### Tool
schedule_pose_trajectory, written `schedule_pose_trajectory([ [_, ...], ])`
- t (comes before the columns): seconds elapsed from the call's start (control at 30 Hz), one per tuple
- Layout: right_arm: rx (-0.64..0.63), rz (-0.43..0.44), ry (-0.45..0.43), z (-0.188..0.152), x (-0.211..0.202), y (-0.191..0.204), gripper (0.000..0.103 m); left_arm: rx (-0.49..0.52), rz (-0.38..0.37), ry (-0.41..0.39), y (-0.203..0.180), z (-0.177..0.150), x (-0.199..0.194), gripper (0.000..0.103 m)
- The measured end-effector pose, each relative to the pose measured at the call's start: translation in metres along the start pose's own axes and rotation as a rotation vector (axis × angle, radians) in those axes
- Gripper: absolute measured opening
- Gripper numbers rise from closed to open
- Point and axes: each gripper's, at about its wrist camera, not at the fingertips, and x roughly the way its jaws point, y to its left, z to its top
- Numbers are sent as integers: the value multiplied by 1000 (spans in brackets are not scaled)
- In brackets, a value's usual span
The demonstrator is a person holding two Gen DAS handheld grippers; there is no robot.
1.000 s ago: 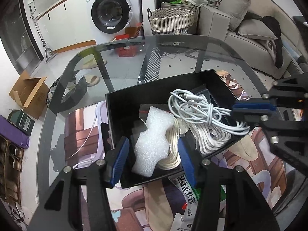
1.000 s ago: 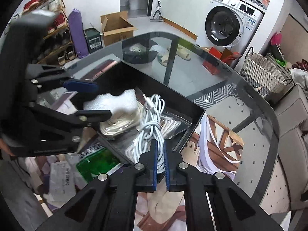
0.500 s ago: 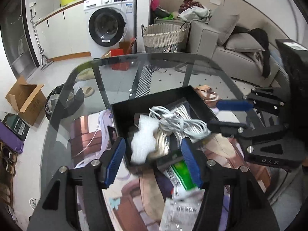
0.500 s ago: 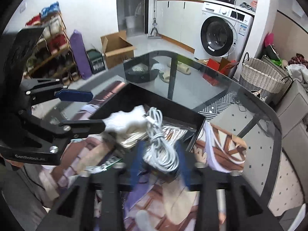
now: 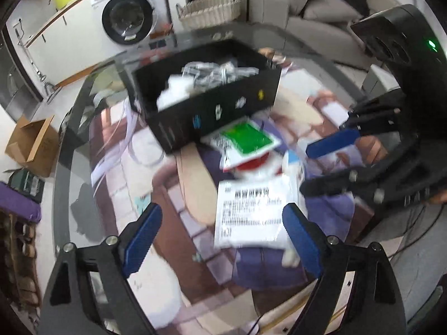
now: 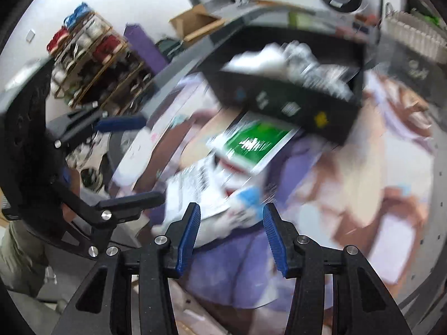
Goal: Organize soft objects
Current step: 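Open both tools and move them away from the black box, then close the right tool on the white plush toy while the left grasps the white sachet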
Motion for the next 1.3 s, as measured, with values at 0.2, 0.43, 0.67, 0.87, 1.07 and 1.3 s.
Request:
schedule_pose_trajectory([
  [0.2, -68, -88, 24, -13, 25, 20, 54, 53, 90, 41, -11, -15, 11, 89],
  [0.43, -23, -75, 22, -5, 37, 16, 63, 36, 114, 63, -6, -15, 21, 89],
  [0.67, -30, -80, 31, 8, 43, 10, 65, 60, 135, 61, -13, -16, 29, 89],
  [0.87, -263, -247, 86, 4, 39, 29, 65, 129, 143, 32, -32, -13, 35, 94],
  [1.07, -248, -335, 86, 5, 30, 3, 65, 123, 205, 42, -32, -6, 50, 94],
  [1.3, -256, -349, 82, 7, 29, 3, 65, 127, 255, 17, -16, -18, 47, 95],
])
